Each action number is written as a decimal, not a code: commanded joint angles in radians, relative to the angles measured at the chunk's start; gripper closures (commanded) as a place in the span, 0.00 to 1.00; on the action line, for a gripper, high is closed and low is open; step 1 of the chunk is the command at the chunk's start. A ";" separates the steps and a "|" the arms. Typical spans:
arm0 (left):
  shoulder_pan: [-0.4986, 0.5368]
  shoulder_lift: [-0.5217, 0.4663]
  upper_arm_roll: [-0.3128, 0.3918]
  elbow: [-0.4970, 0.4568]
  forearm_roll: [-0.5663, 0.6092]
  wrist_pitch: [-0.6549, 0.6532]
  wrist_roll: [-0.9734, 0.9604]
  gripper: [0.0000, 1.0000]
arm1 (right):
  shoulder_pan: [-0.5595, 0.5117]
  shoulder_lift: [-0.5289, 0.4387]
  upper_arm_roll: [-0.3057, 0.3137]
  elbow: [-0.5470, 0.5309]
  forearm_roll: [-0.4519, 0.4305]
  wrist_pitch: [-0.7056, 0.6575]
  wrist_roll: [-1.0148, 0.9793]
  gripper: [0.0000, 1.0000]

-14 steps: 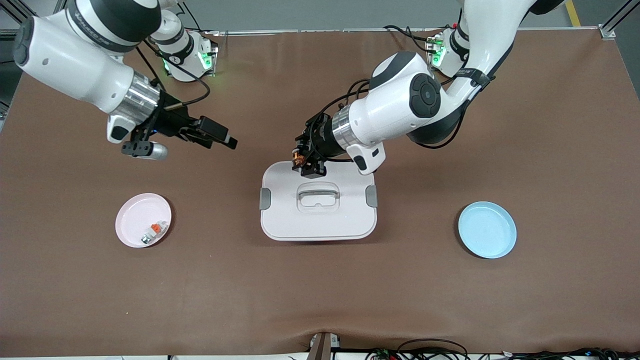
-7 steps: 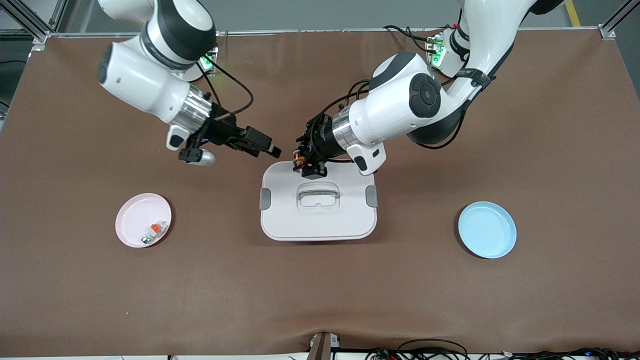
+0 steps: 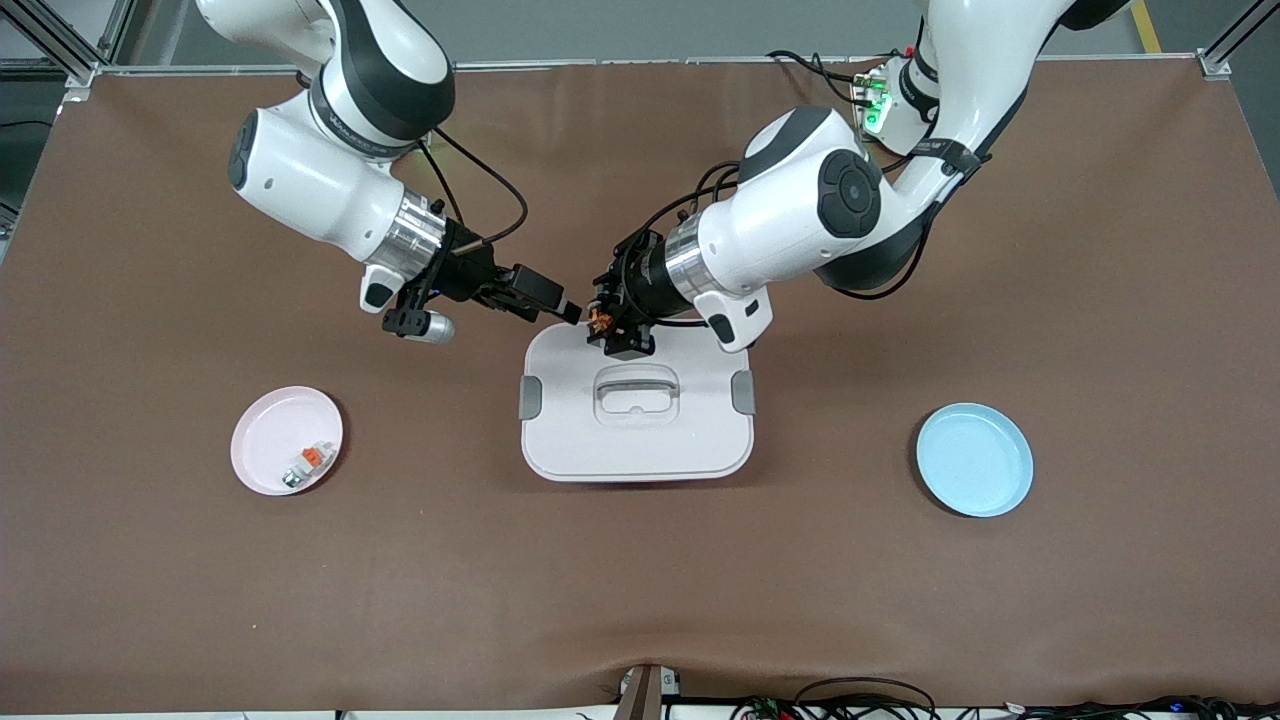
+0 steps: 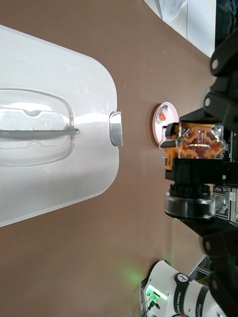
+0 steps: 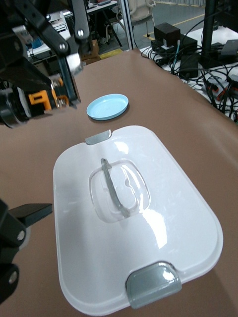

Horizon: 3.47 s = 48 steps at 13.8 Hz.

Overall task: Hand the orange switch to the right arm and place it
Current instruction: 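Hold the switch with the left gripper while the right gripper reaches it, then close the right gripper on the switch and open the left gripper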

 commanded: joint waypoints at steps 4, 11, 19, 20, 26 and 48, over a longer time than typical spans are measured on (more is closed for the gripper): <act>-0.020 0.000 0.009 0.004 0.020 0.010 -0.022 1.00 | 0.047 -0.006 -0.010 0.020 0.132 0.003 -0.120 0.00; -0.021 0.001 0.009 0.003 0.020 0.010 -0.022 1.00 | 0.076 0.025 -0.010 0.038 0.121 0.024 -0.132 0.00; -0.021 0.008 0.009 0.001 0.020 0.010 -0.022 1.00 | 0.070 0.053 -0.010 0.031 0.128 0.027 -0.207 0.00; -0.021 0.008 0.009 0.001 0.020 0.010 -0.022 1.00 | 0.070 0.053 -0.010 0.031 0.128 0.026 -0.207 0.00; -0.030 0.015 0.009 -0.003 0.020 0.009 -0.024 1.00 | 0.073 0.053 -0.010 0.032 0.131 0.026 -0.196 0.03; 0.016 -0.014 0.012 0.019 0.026 -0.007 -0.013 0.00 | 0.084 0.053 -0.010 0.032 0.131 0.024 -0.223 1.00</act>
